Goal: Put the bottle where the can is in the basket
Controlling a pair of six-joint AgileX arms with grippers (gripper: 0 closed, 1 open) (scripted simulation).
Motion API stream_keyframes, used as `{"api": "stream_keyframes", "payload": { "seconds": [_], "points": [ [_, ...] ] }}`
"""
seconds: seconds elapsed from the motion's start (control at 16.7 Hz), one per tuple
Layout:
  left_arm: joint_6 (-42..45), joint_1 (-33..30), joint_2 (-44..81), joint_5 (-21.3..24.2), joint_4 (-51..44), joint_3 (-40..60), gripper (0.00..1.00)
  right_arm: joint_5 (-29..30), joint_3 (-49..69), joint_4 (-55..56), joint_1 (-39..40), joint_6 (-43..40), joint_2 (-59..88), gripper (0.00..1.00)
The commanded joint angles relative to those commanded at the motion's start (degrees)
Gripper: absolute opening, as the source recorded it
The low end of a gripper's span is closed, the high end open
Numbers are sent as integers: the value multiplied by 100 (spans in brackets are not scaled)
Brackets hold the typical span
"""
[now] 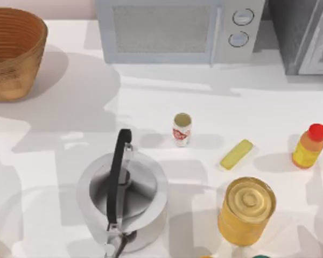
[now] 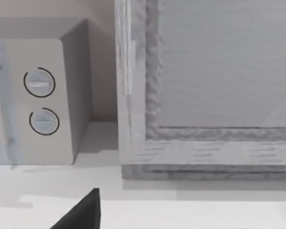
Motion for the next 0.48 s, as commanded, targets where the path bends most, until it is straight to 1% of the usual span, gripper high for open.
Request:
{"api": "stream_keyframes", "payload": {
  "seconds": [0.12, 0.24, 0.36, 0.48],
  "points": [
    [-99, -249, 133, -46, -780, 631, 0, 0, 0, 0, 0, 0, 0, 100],
    [-196, -463, 290, -107, -1331, 1118, 0, 0, 0, 0, 0, 0, 0, 100],
    [-268, -608, 411, -163, -1639, 1418, 0, 0, 0, 0, 0, 0, 0, 100],
    [-286, -647, 442, -179, -1710, 1488, 0, 0, 0, 0, 0, 0, 0, 100]
  ]
}}
